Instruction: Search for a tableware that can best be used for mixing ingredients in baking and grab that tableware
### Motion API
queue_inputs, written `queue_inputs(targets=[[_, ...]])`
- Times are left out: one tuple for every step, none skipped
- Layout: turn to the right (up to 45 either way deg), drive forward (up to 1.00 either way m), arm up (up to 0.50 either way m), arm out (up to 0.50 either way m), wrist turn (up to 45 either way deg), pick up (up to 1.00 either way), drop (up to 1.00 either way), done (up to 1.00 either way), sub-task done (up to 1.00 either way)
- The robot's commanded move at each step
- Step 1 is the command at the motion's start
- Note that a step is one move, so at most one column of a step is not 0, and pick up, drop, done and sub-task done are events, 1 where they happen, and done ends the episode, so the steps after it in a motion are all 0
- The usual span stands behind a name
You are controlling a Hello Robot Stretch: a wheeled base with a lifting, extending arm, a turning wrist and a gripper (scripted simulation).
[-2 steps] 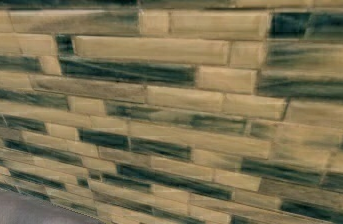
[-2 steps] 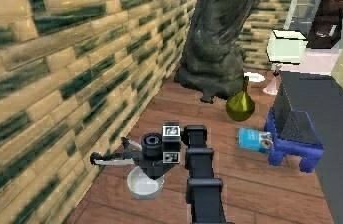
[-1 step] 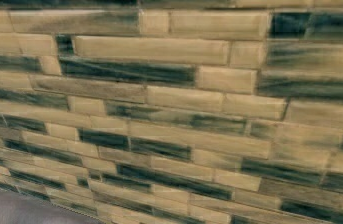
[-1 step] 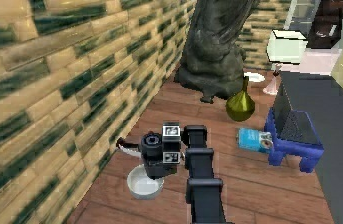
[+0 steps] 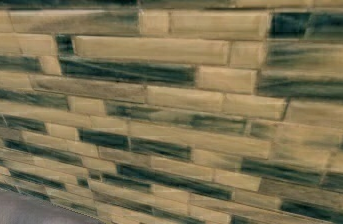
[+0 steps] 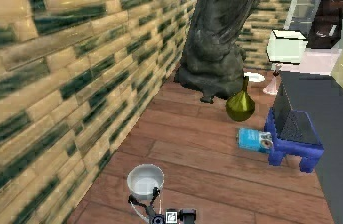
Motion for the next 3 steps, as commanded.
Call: queue_inputs(targets=[[0.0,0.0,0.0,0.0,0.0,1.0,0.0,0.0,0.0],[0.0,0.0,0.1,0.0,0.0,0.0,0.0,0.0,0.0],[0.0,0.0,0.0,0.0,0.0,0.0,0.0,1.0,0.0]])
